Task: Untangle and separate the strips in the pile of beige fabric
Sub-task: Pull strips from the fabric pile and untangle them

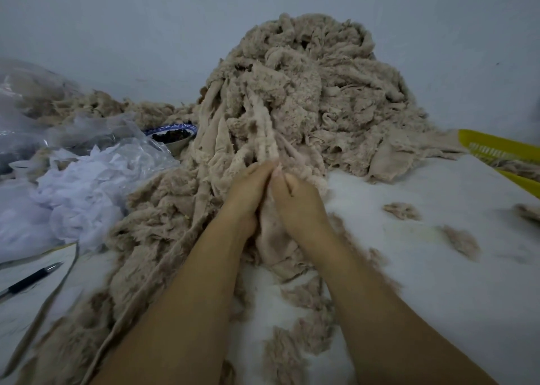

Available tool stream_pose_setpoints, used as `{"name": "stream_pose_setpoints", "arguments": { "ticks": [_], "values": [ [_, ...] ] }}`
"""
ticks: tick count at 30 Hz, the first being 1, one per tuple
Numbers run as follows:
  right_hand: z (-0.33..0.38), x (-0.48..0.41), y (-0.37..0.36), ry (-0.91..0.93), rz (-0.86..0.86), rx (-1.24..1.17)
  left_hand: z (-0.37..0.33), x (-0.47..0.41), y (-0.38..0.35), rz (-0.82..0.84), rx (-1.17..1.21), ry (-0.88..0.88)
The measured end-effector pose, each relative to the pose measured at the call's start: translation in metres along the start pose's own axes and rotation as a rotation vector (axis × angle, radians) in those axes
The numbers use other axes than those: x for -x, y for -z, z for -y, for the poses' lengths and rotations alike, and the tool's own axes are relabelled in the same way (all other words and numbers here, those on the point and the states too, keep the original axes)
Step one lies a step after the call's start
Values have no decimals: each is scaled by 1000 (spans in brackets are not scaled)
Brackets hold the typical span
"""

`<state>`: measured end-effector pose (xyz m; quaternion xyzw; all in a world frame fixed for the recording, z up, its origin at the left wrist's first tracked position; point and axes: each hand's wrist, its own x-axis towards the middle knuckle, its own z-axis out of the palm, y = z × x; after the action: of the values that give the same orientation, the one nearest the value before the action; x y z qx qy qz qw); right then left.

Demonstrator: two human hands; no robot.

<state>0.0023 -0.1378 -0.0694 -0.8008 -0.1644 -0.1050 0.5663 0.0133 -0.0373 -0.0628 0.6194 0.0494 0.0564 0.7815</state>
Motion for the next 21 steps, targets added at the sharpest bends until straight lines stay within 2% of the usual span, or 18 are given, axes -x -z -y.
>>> {"name": "stream_pose_setpoints", "arguments": {
  "ticks": [3,4,6,8,10,12,13,15,17,19,21],
  "values": [
    [4,6,-7,111,119,51,-3,-6,5,-100,118,27],
    [6,7,-10,149,157,43,-7,-8,6,-101,195,84],
    [7,10,-15,192,235,39,-14,-12,8,-16,491,218],
    [5,10,-14,146,272,14,-21,-13,9,21,606,225],
    [-1,8,-7,23,177,-47,-23,-6,2,-53,444,136],
    [-7,3,1,-140,-28,-205,-21,6,-9,-148,-39,-63],
    [-8,-1,6,-220,-88,-344,-20,13,-15,-116,-289,-162],
    [-11,-9,18,-365,-85,-669,-14,22,-25,127,-639,-278],
    [-13,-16,32,-516,-60,-906,-8,25,-29,352,-784,-257],
    [-17,-20,42,-601,20,-826,-9,23,-25,482,-800,-186],
    [-14,-21,44,-637,22,-673,-7,23,-19,549,-711,-88]
  ]
}}
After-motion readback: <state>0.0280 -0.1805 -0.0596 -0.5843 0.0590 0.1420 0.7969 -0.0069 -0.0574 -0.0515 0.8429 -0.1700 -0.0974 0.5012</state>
